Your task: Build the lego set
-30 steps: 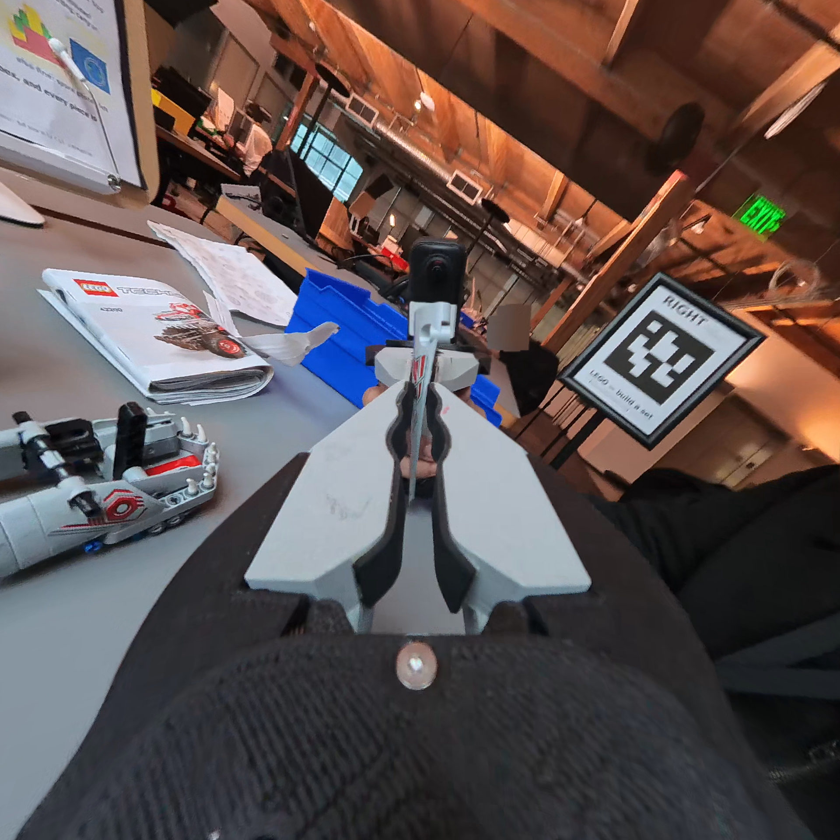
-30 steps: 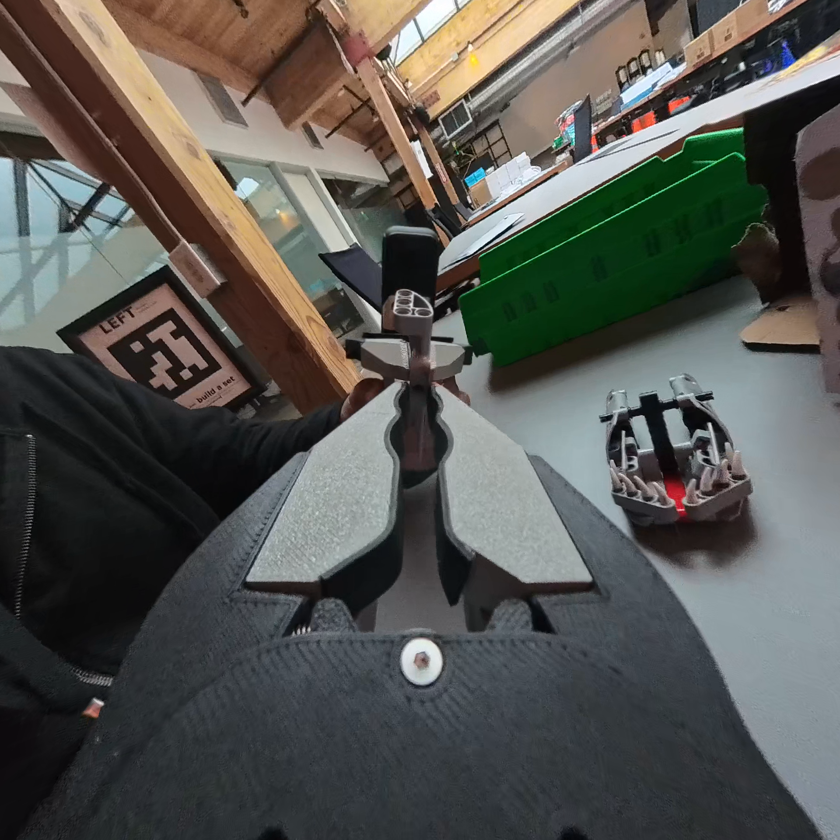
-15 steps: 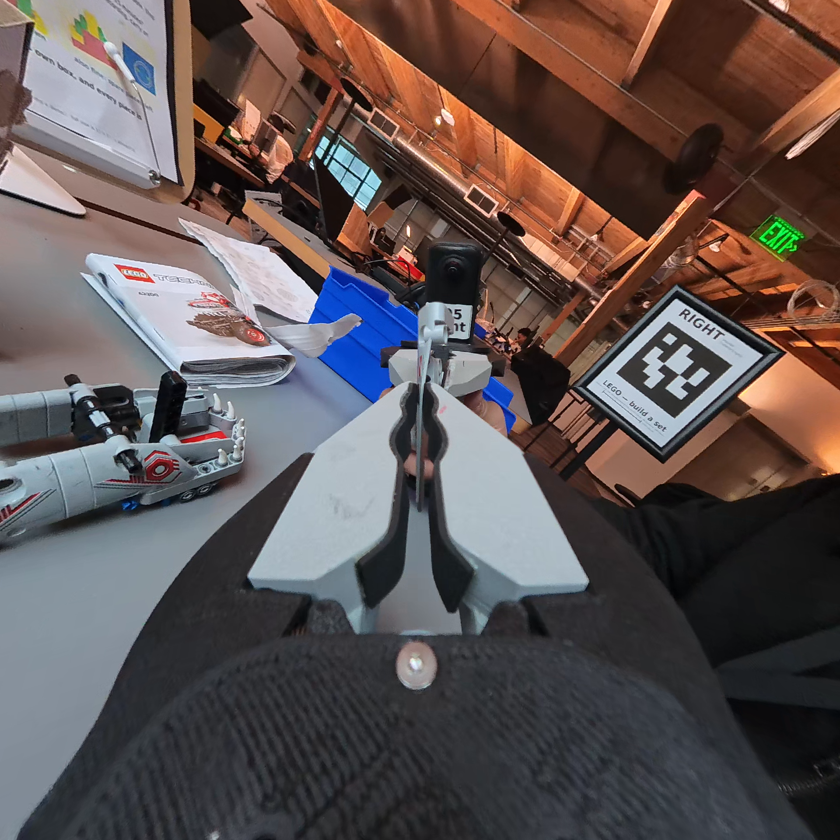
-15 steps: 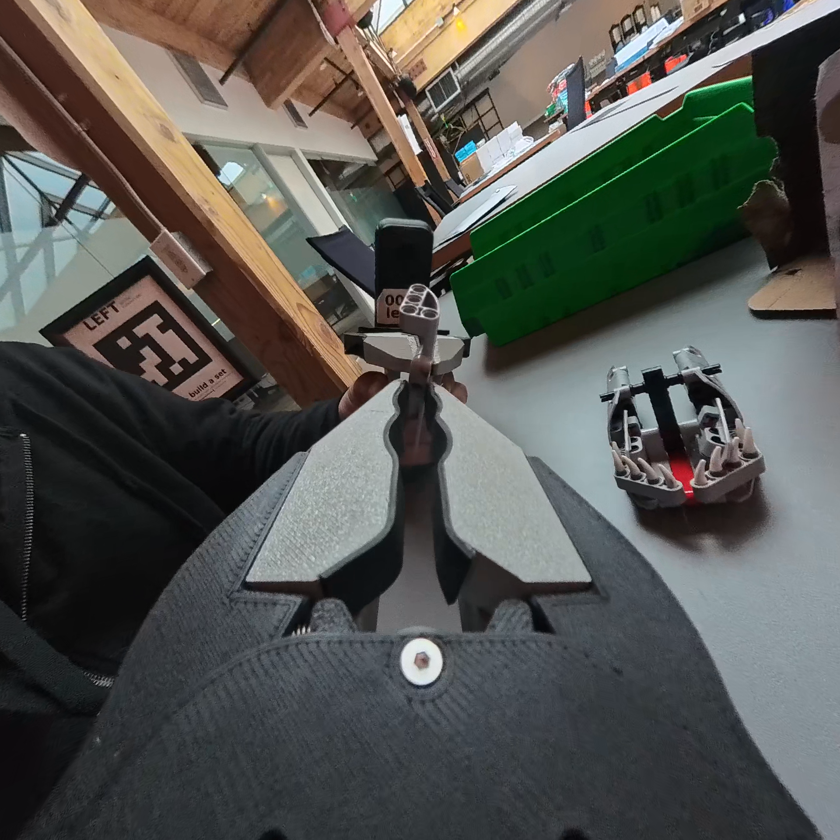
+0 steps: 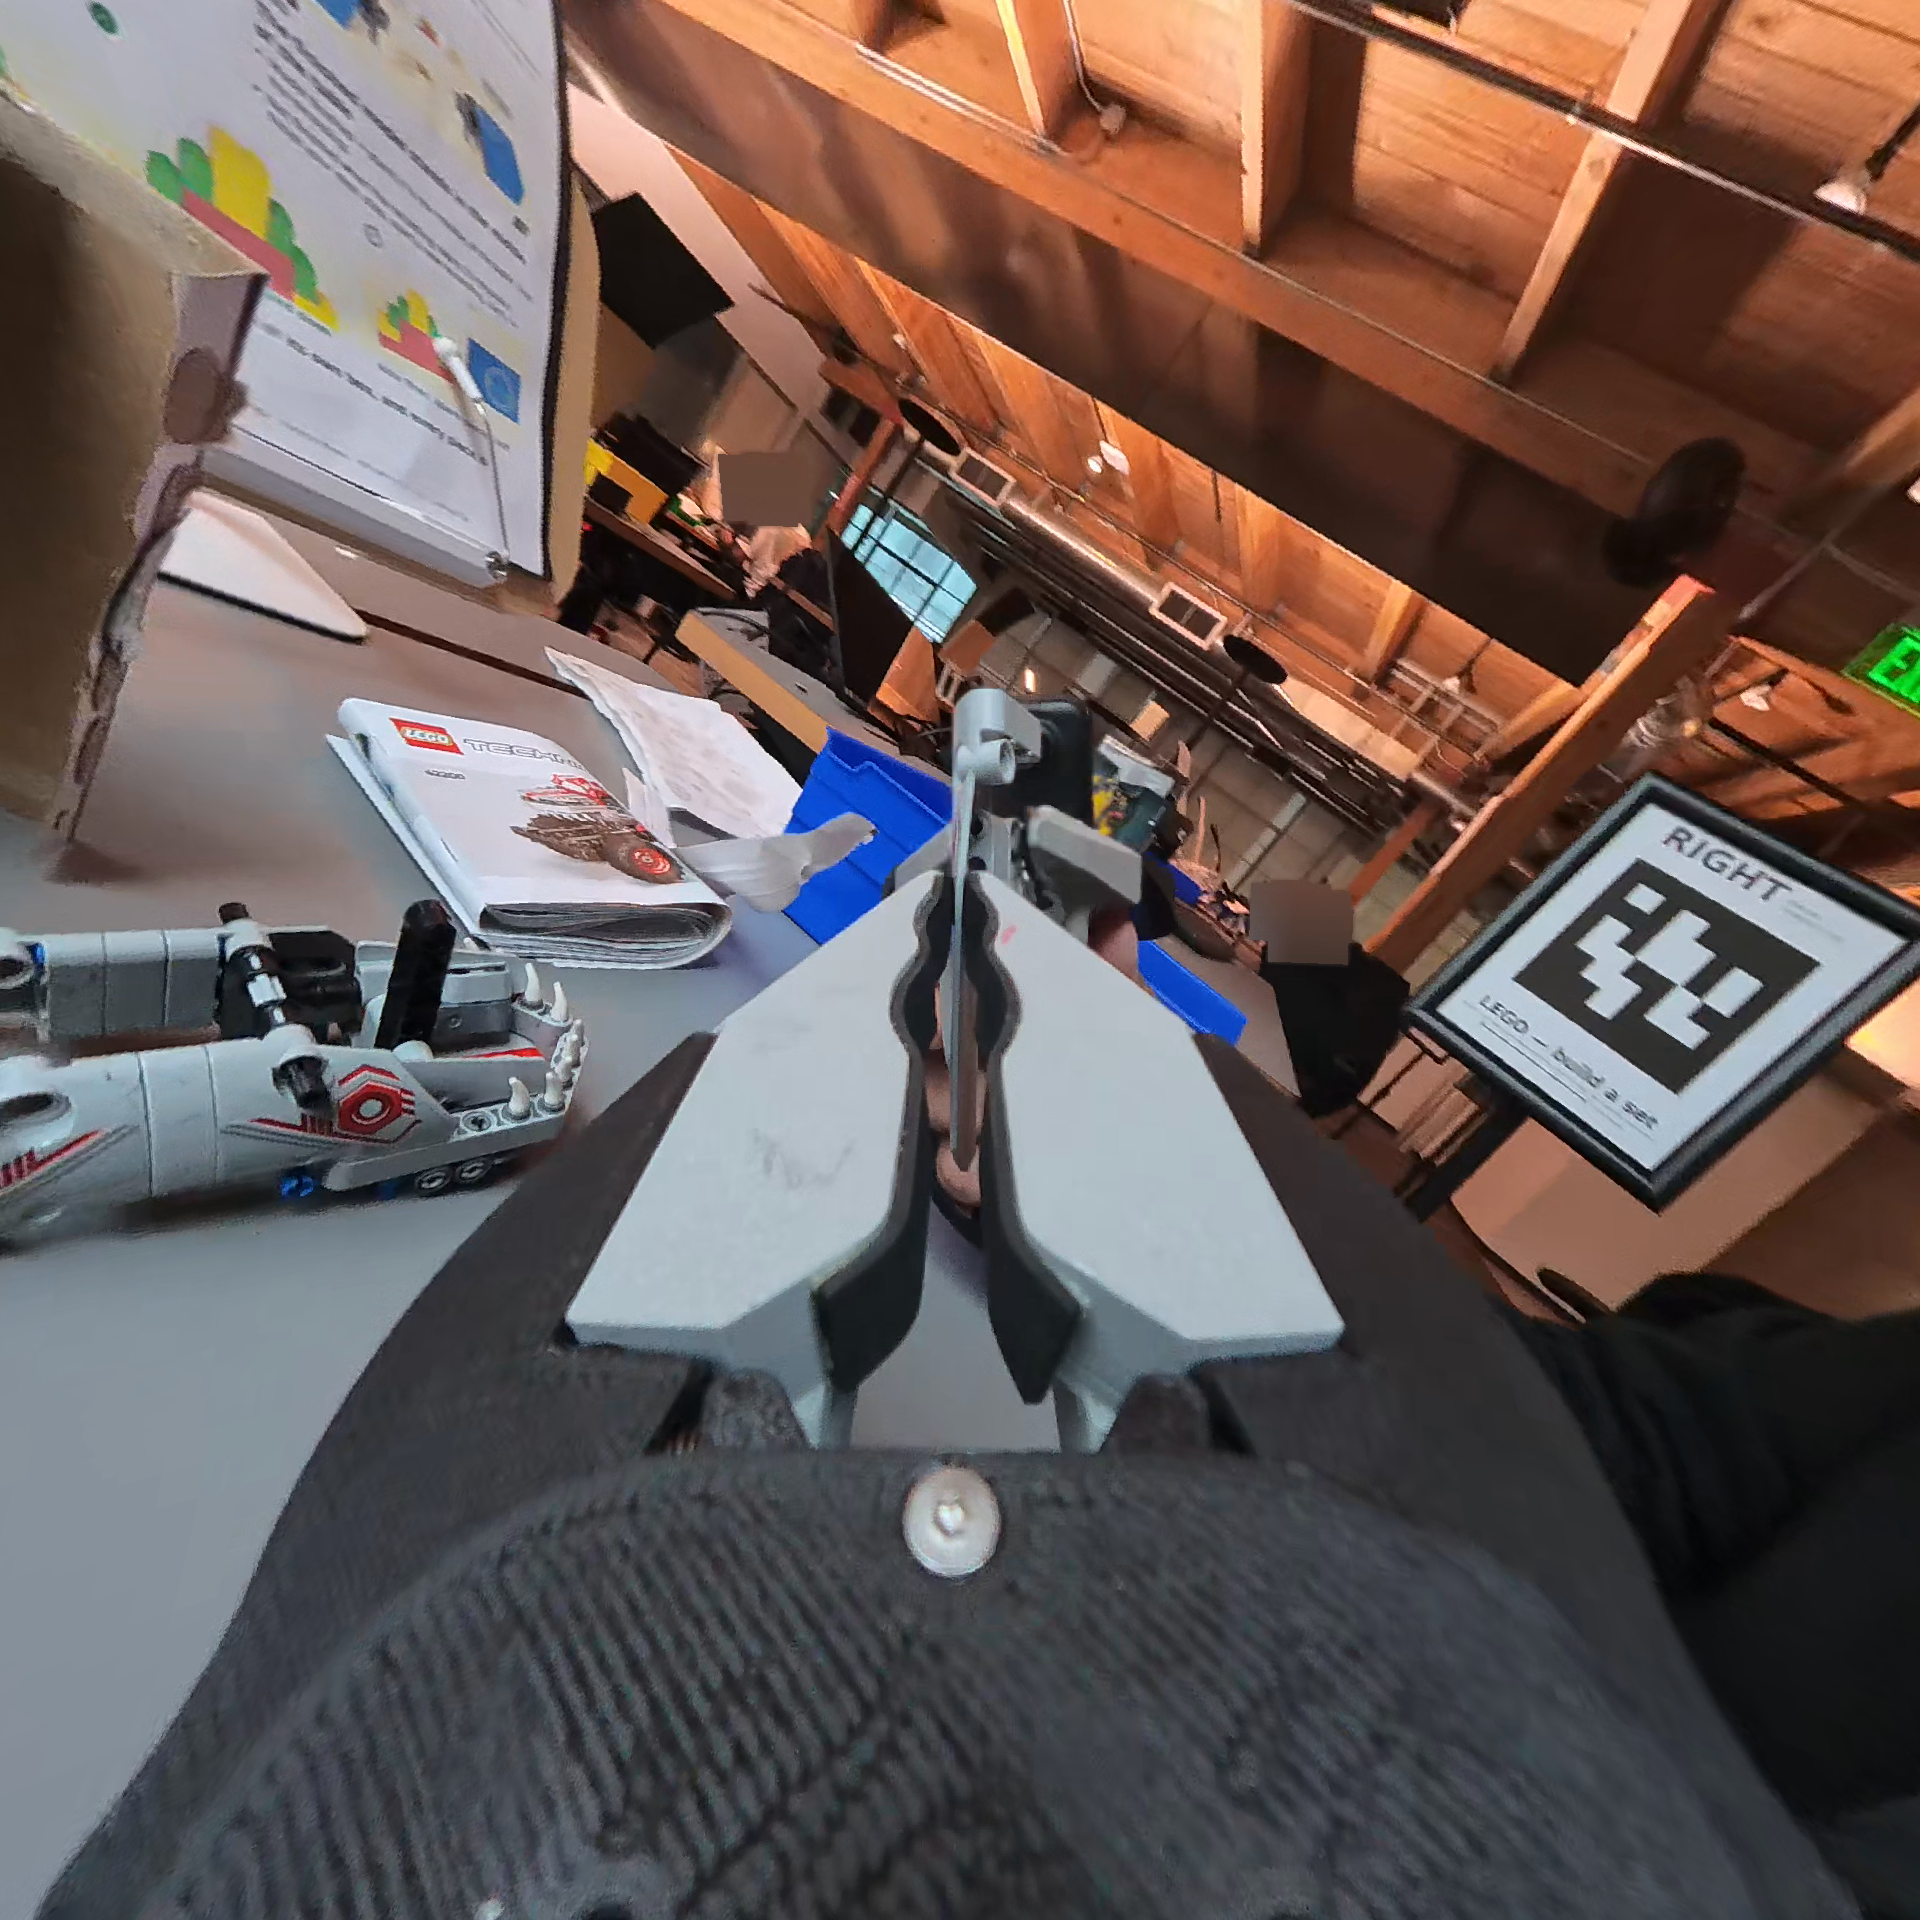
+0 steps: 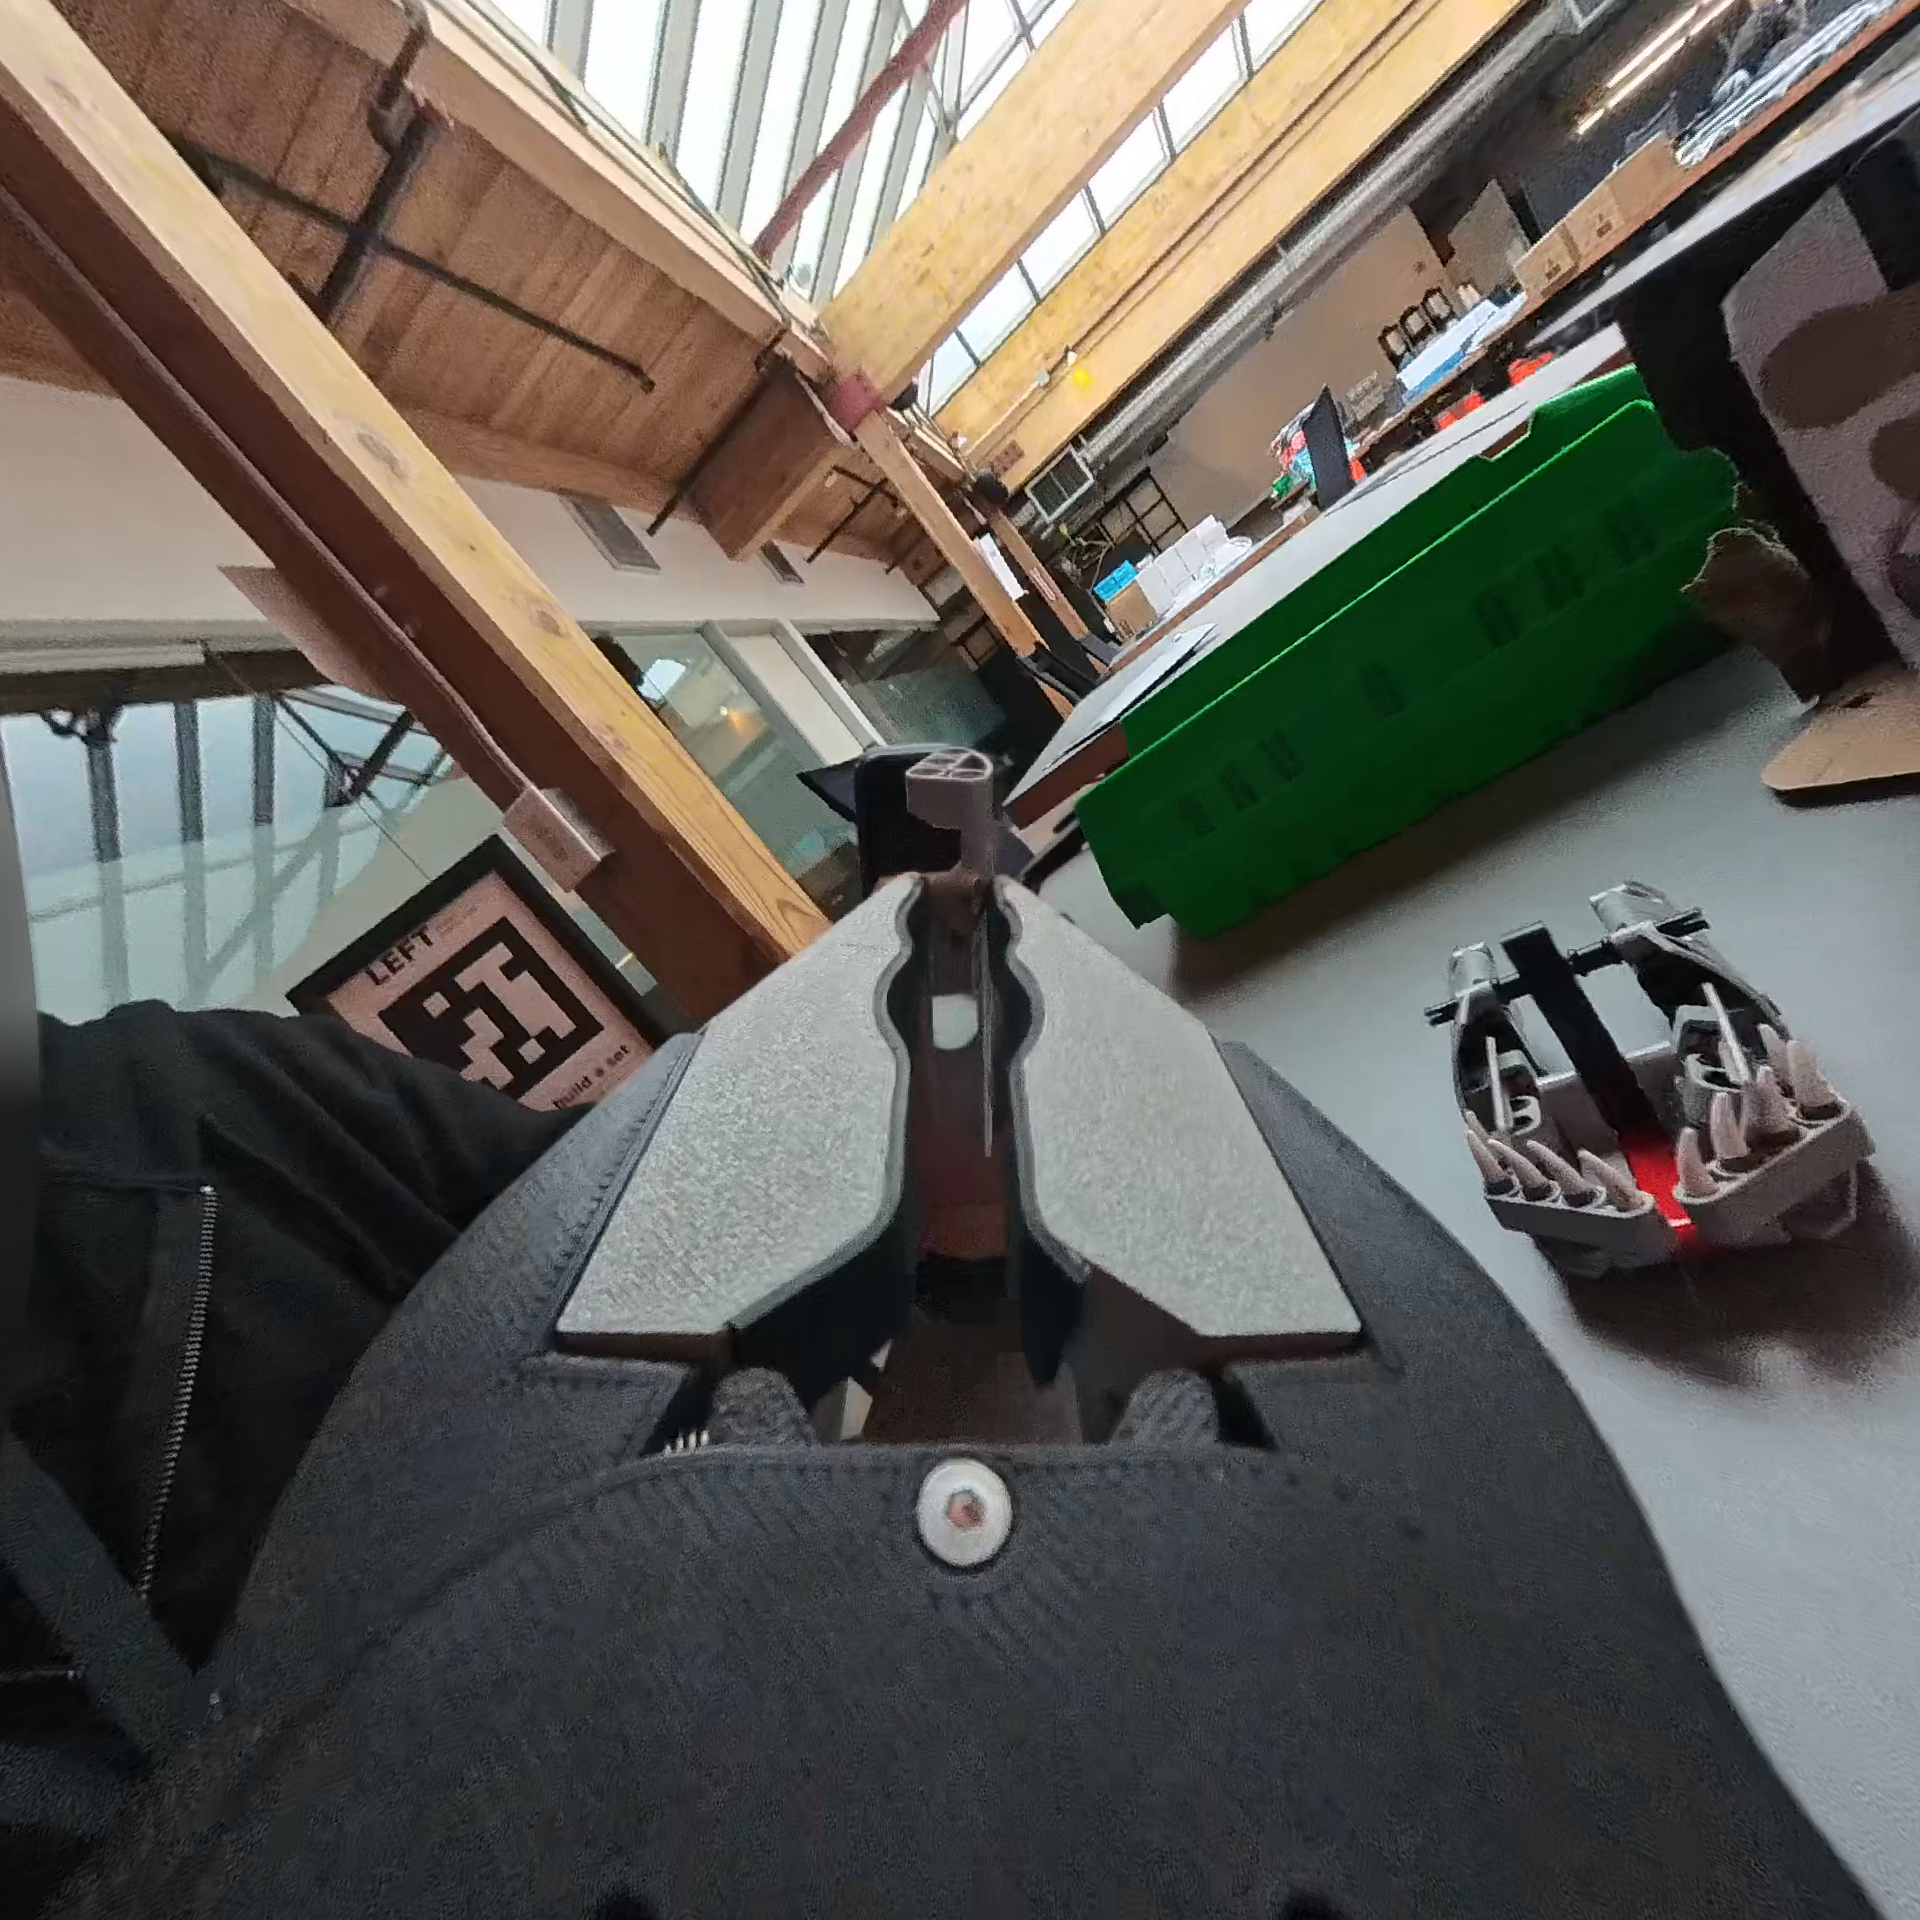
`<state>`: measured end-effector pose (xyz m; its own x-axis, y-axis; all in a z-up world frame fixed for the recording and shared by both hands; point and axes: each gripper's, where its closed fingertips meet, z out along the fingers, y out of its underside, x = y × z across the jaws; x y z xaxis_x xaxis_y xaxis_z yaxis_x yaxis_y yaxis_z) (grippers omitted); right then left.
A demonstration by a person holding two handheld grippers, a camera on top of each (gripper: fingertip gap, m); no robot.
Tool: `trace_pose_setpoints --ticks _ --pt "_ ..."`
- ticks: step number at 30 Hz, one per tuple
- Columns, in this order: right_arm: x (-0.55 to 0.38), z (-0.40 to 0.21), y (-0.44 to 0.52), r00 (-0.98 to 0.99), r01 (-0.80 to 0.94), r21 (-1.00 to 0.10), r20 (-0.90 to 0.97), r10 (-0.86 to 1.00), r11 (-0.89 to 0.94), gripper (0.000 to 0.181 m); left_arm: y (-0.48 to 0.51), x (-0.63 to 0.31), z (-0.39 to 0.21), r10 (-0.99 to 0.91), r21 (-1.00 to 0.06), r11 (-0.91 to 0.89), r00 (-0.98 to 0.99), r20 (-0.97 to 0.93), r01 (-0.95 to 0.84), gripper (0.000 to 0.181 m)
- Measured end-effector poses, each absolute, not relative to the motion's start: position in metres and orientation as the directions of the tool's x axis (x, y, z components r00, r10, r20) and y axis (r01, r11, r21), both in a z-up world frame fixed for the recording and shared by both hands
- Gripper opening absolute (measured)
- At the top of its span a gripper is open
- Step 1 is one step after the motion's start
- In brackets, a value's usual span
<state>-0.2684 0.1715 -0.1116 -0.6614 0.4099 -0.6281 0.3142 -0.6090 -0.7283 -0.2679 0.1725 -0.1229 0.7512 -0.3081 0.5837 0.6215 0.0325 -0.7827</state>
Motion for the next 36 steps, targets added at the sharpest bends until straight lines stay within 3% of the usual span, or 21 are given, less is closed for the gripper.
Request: trace_pose_setpoints --ticks 4,13,24,29,33,36 --pt "-0.270 -0.114 0.174 -0.643 0.309 -0.733 -0.631 0.434 -0.606 0.004 0.174 -0.269 -0.126 -0.233 -0.790 0.081 0.782 0.578 0.608 0.000" --pt "-0.266 -0.119 0.167 -0.659 0.376 -0.739 -0.638 0.400 -0.560 0.003 0.172 -0.263 -0.121 -0.348 -0.818 -0.091 0.751 0.560 0.568 0.004" --pt "-0.276 -0.127 0.170 -0.596 0.405 -0.660 -0.716 0.365 -0.633 0.002 0.172 -0.276 -0.130 -0.303 -0.774 -0.015 0.734 0.607 0.634 0.001" --pt "-0.274 -0.123 0.168 -0.607 0.377 -0.703 -0.679 0.413 -0.603 0.003 0.171 -0.275 -0.127 -0.301 -0.795 -0.007 0.757 0.580 0.607 0.000" --pt "-0.266 -0.115 0.161 -0.633 0.236 -0.894 -0.439 0.638 -0.381 0.004 0.167 -0.268 -0.117 -0.307 -0.900 0.025 0.860 0.408 0.436 0.000" --pt "-0.261 -0.112 0.160 -0.652 0.222 -0.905 -0.415 0.635 -0.363 0.006 0.166 -0.263 -0.114 -0.345 -0.893 0.027 0.843 0.413 0.449 0.000"
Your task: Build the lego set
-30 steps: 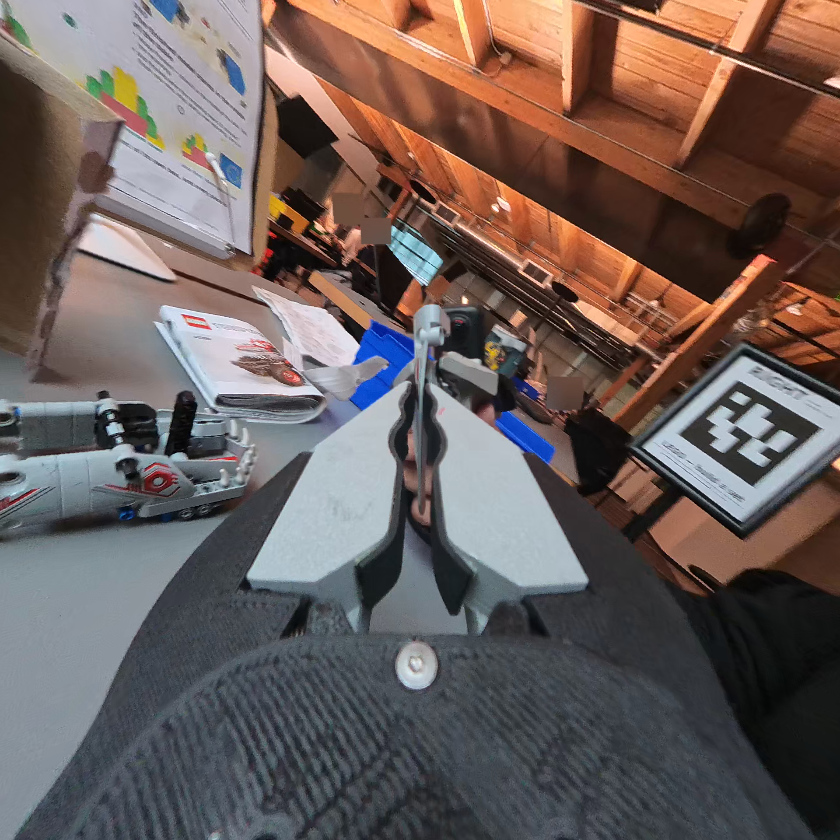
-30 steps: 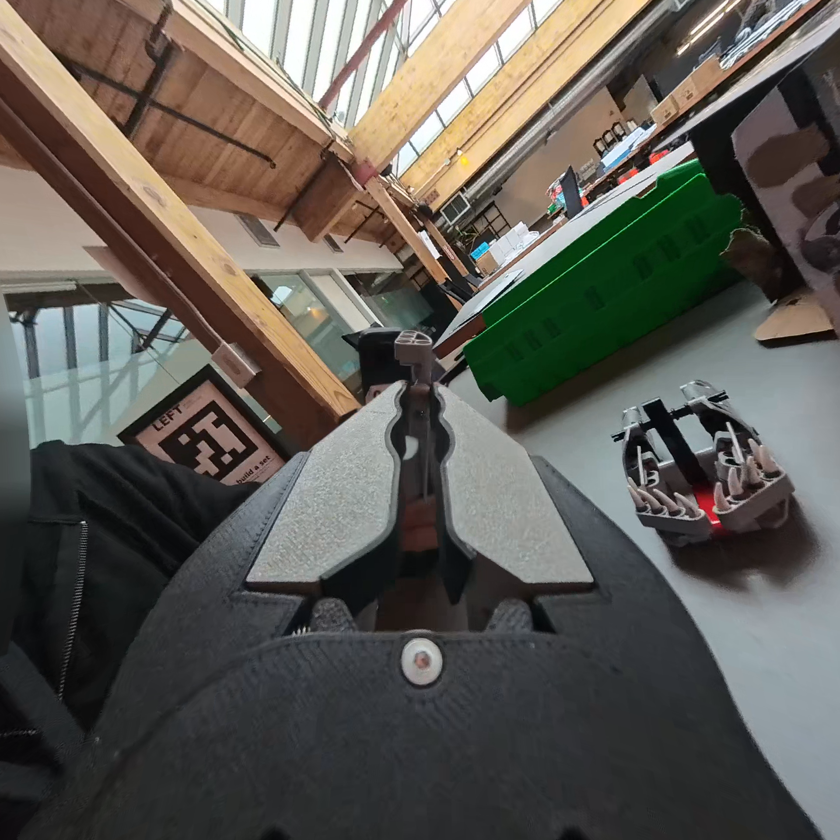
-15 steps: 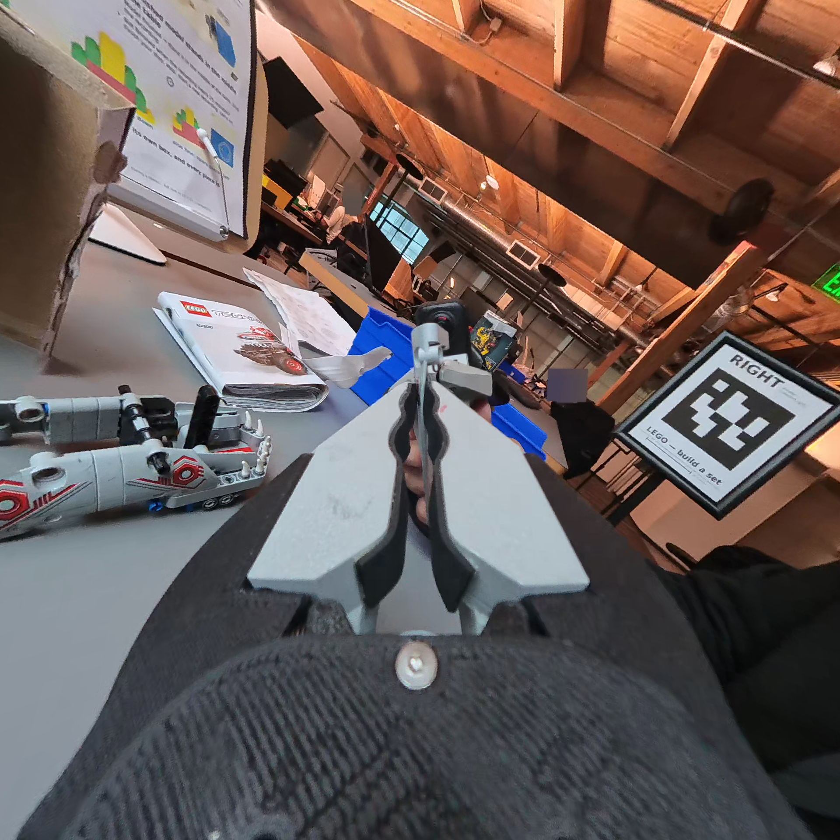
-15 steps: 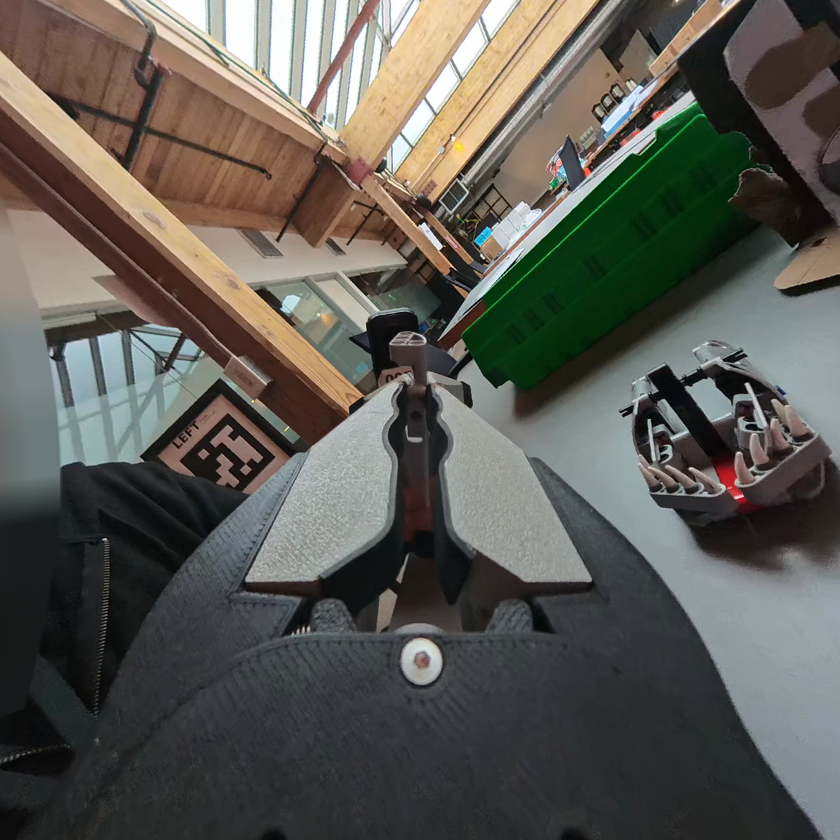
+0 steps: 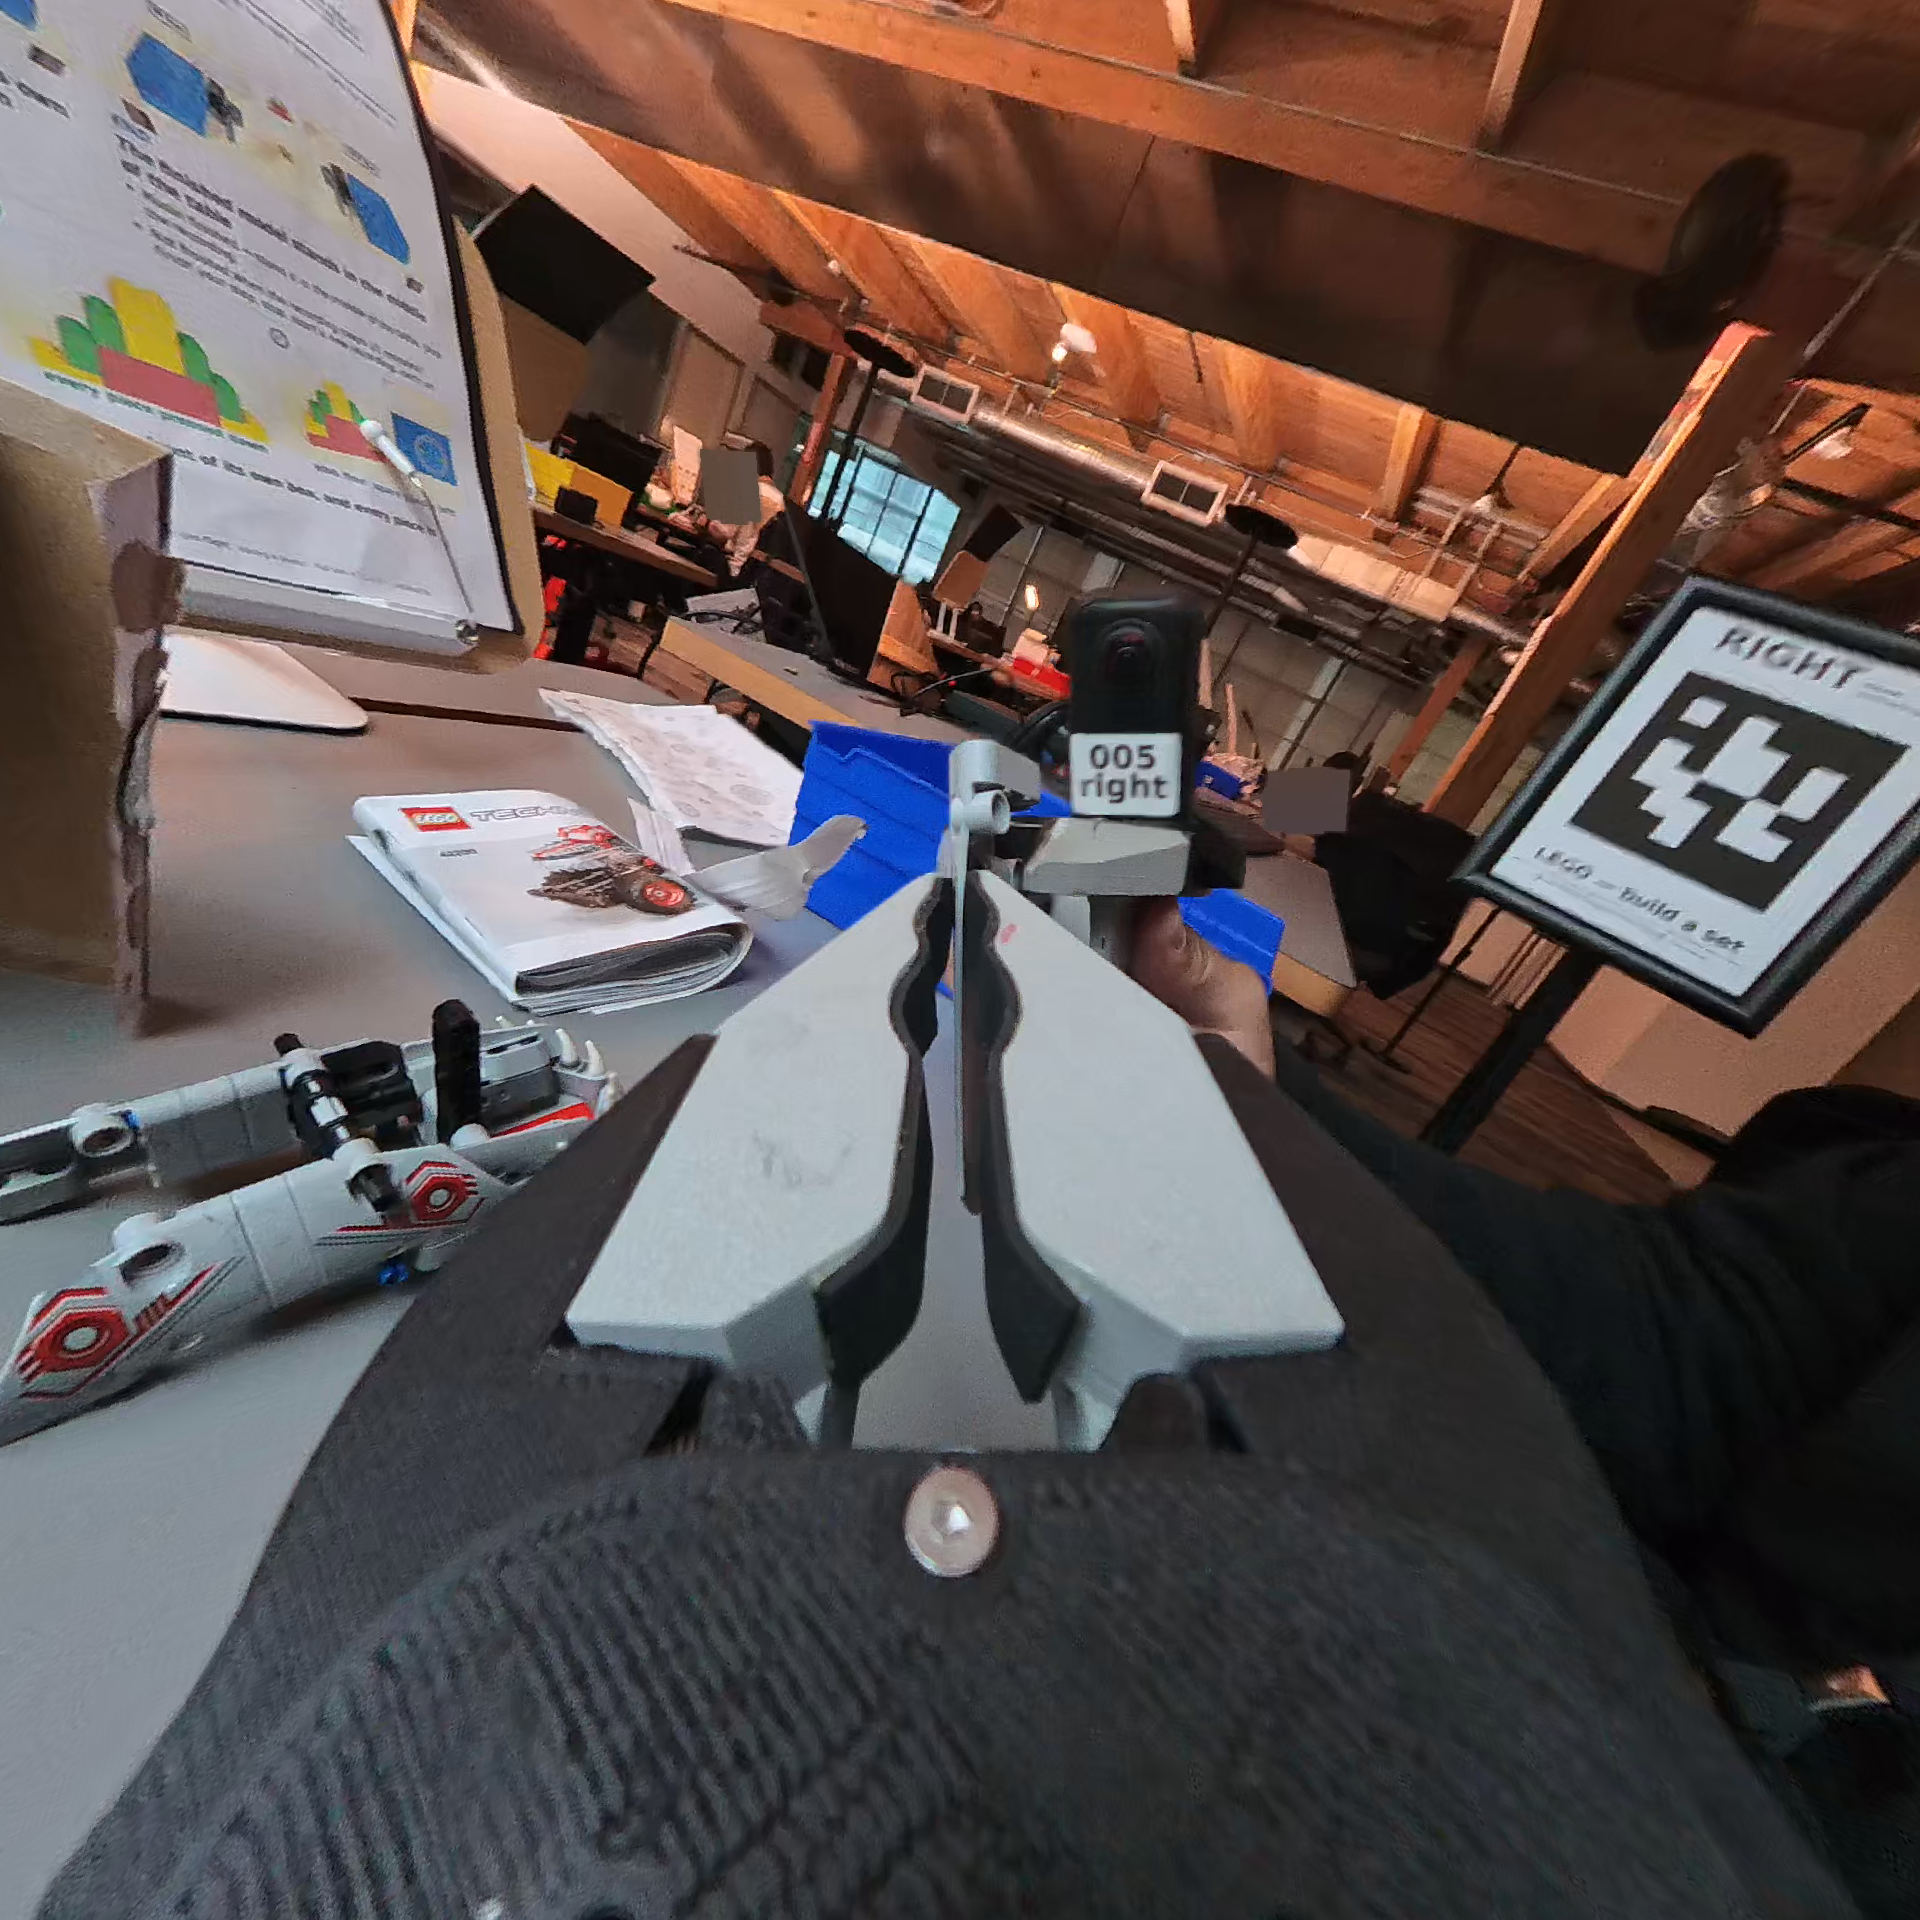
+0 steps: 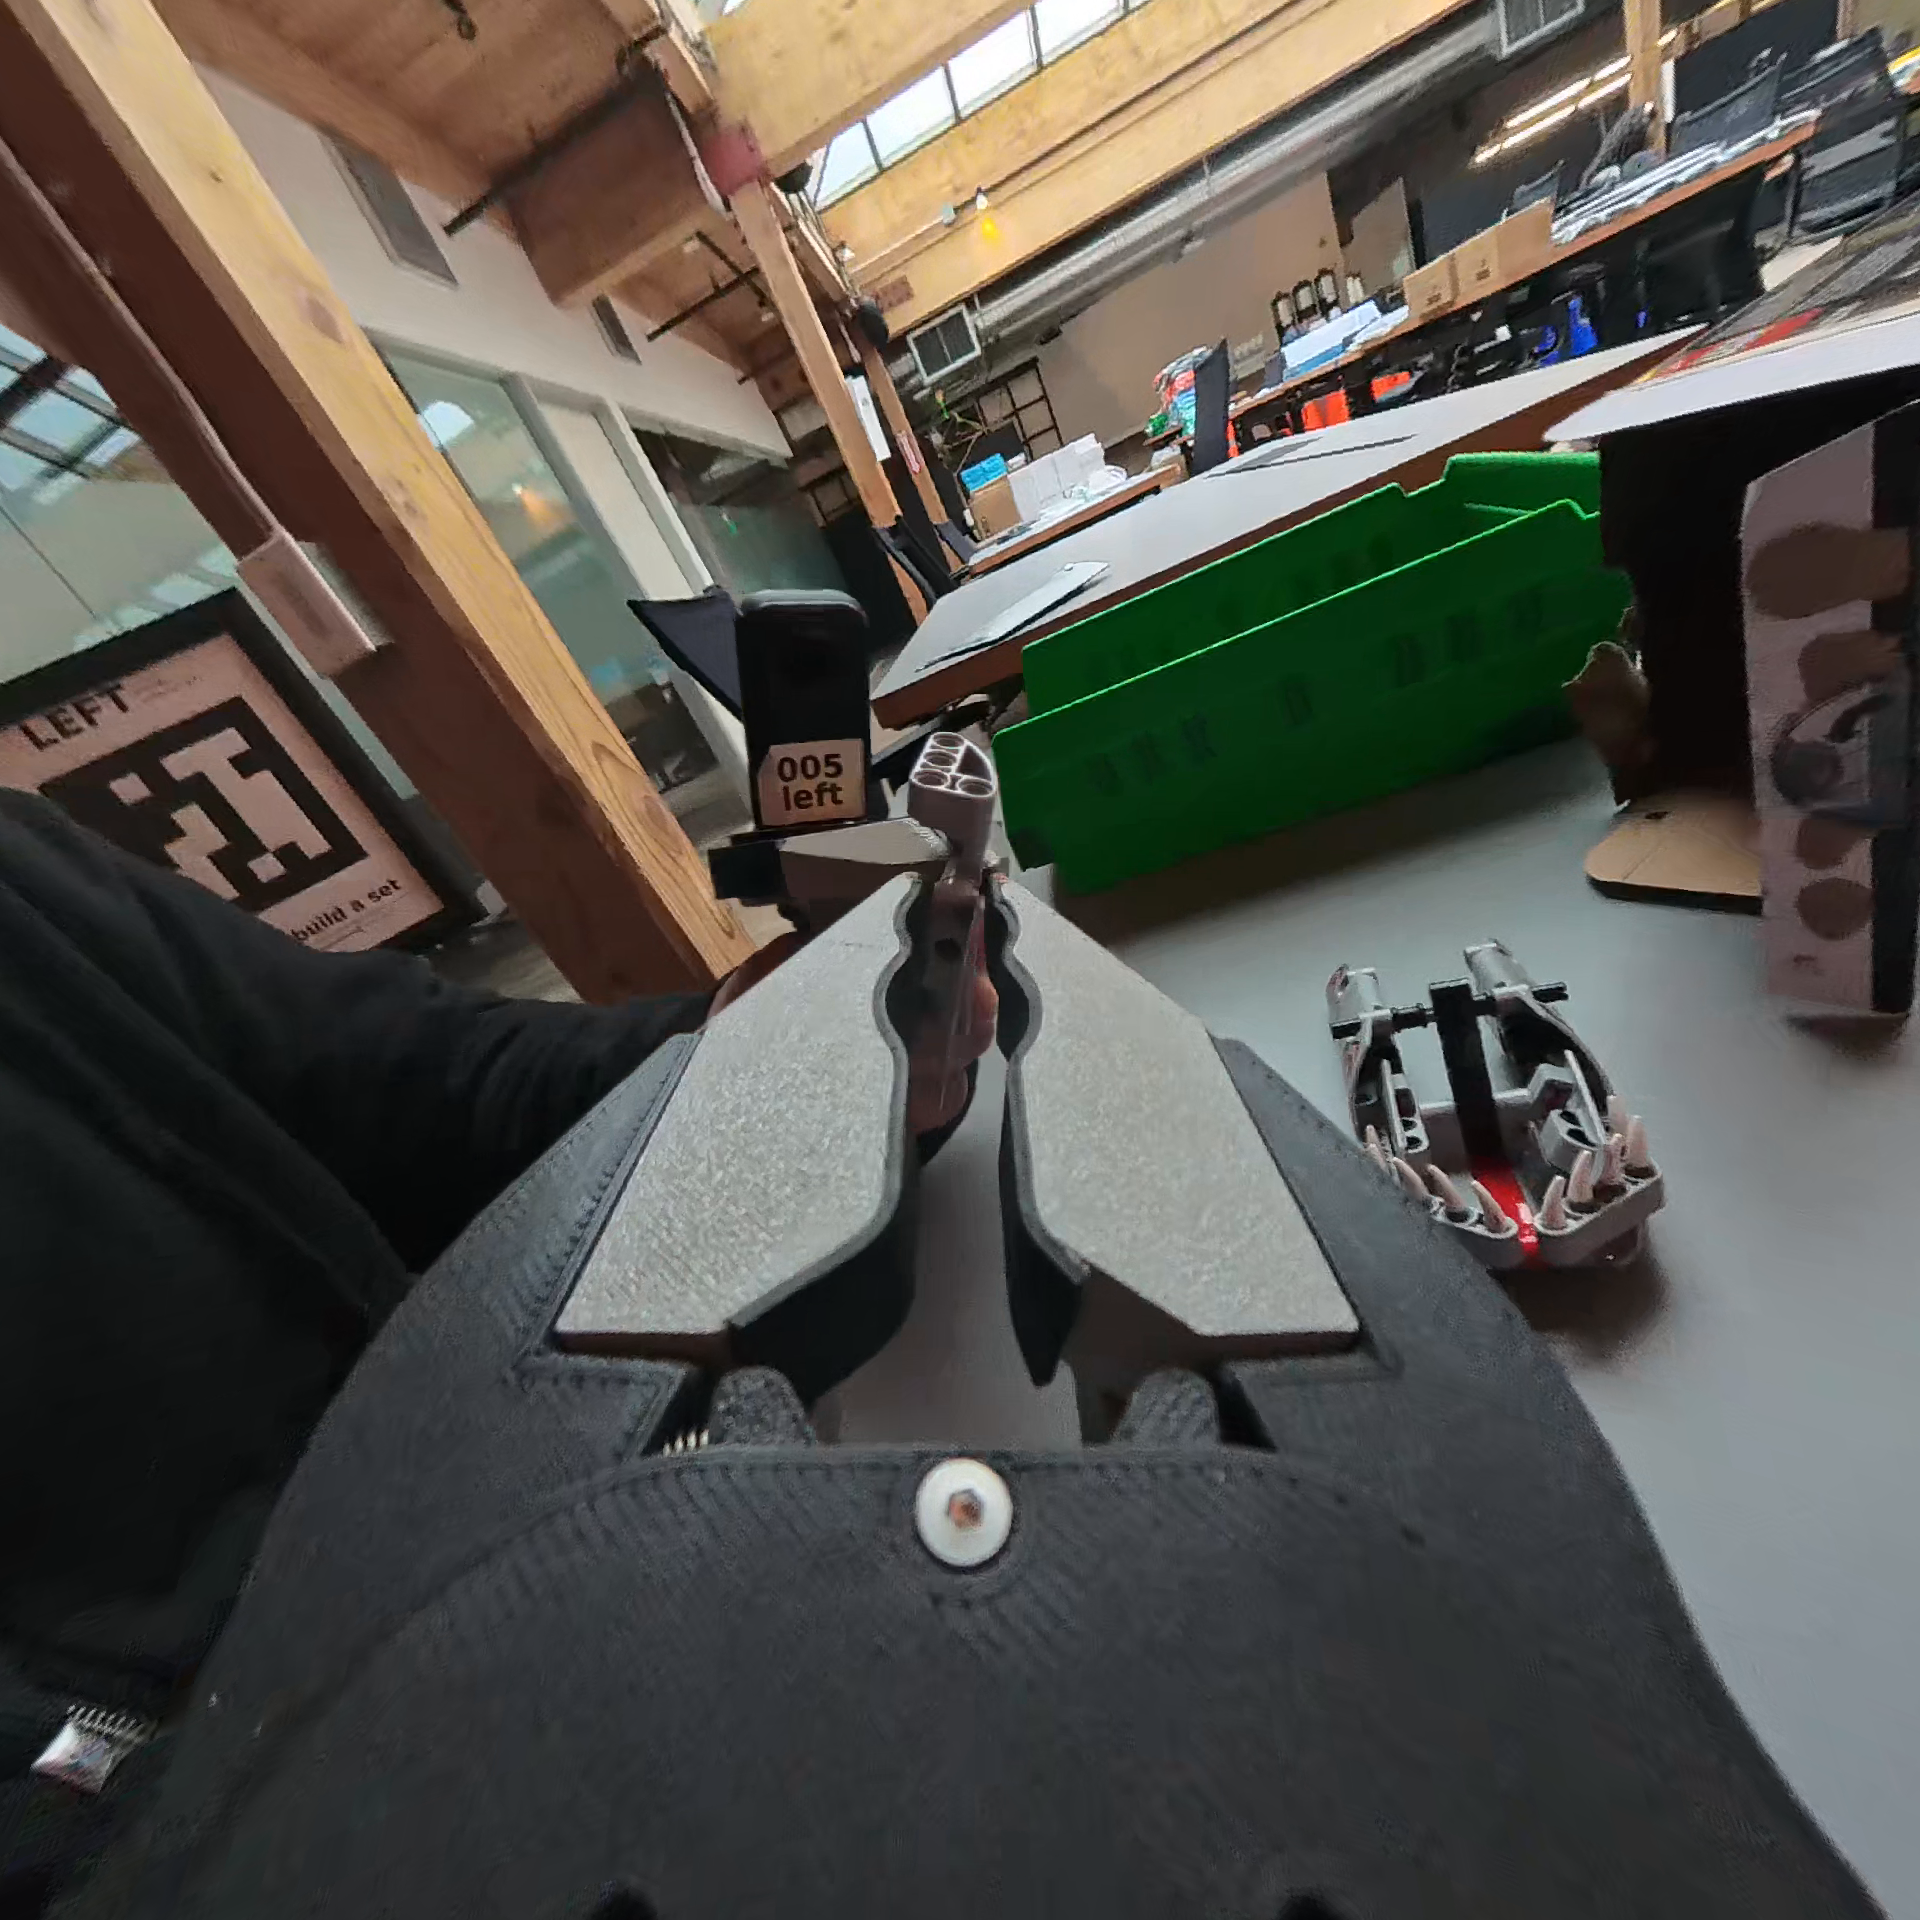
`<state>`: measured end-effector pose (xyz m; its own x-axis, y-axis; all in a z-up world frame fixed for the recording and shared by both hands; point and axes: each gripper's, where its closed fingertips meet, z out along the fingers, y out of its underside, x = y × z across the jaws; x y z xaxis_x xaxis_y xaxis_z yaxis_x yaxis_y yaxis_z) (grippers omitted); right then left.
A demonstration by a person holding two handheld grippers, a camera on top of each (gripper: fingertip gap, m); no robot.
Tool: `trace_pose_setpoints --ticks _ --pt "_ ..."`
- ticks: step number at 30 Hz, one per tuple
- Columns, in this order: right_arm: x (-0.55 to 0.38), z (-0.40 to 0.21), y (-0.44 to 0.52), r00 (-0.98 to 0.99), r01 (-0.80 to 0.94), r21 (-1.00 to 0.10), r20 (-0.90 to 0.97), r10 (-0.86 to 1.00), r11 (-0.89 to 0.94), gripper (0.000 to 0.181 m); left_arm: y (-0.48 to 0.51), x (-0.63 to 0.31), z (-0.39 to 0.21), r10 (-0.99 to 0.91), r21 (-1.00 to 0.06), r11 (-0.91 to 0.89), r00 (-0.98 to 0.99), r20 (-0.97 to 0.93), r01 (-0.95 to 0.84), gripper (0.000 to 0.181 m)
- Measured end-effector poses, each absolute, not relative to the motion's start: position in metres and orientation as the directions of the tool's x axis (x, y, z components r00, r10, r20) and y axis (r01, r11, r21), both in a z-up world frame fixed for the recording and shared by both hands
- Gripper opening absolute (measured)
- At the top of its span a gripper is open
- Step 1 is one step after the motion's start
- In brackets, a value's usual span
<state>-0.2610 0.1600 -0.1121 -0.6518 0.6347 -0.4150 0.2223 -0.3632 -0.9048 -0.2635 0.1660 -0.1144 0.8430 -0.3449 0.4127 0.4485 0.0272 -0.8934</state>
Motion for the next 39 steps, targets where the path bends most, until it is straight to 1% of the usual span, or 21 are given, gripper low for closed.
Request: trace_pose_setpoints --ticks 2,5,8,11,12,15,17,19,25,32,35,39 --pt "-0.256 -0.107 0.161 -0.676 0.215 -0.900 -0.417 0.608 -0.378 0.011 0.160 -0.263 -0.108 -0.406 -0.870 0.073 0.811 0.421 0.488 0.000" --pt "-0.252 -0.106 0.164 -0.685 0.222 -0.889 -0.435 0.585 -0.401 0.010 0.158 -0.269 -0.114 -0.398 -0.887 0.066 0.827 0.396 0.457 0.000" --pt "-0.255 -0.113 0.157 -0.677 0.252 -0.897 -0.432 0.596 -0.364 0.014 0.159 -0.267 -0.115 -0.397 -0.898 0.058 0.836 0.379 0.436 0.000" --pt "-0.261 -0.127 0.154 -0.639 0.298 -0.904 -0.428 0.639 -0.307 0.012 0.162 -0.265 -0.119 -0.369 -0.935 0.037 0.874 0.316 0.353 0.000" --pt "-0.260 -0.129 0.153 -0.642 0.303 -0.906 -0.423 0.639 -0.296 0.004 0.162 -0.266 -0.122 -0.353 -0.949 0.022 0.891 0.287 0.314 0.000" --pt "-0.263 -0.139 0.152 -0.626 0.335 -0.911 -0.406 0.666 -0.241 0.003 0.162 -0.268 -0.128 -0.320 -0.982 -0.019 0.929 0.184 0.188 0.000" --pt "-0.264 -0.152 0.151 -0.613 0.364 -0.917 -0.366 0.700 -0.161 0.004 0.163 -0.268 -0.137 -0.311 -0.991 -0.075 0.942 0.128 0.110 0.000" --pt "-0.264 -0.160 0.149 -0.609 0.388 -0.917 -0.332 0.720 -0.095 0.004 0.161 -0.268 -0.144 -0.323 -0.991 -0.113 0.941 0.106 0.072 0.000" --pt "-0.263 -0.177 0.144 -0.613 0.462 -0.886 -0.354 0.706 -0.043 0.003 0.155 -0.269 -0.161 -0.343 -0.978 -0.192 0.927 0.148 0.085 0.000" --pt "-0.255 -0.182 0.146 -0.627 0.448 -0.893 -0.291 0.722 0.029 0.003 0.155 -0.262 -0.167 -0.359 -0.977 -0.214 0.930 0.082 0.004 0.000" --pt "-0.255 -0.180 0.146 -0.634 0.446 -0.895 -0.315 0.706 0.000 0.004 0.155 -0.261 -0.166 -0.354 -0.979 -0.204 0.931 0.085 0.012 0.000" --pt "-0.257 -0.167 0.147 -0.643 0.425 -0.898 -0.390 0.658 -0.117 0.004 0.156 -0.264 -0.156 -0.358 -0.984 -0.154 0.923 0.140 0.089 0.000"
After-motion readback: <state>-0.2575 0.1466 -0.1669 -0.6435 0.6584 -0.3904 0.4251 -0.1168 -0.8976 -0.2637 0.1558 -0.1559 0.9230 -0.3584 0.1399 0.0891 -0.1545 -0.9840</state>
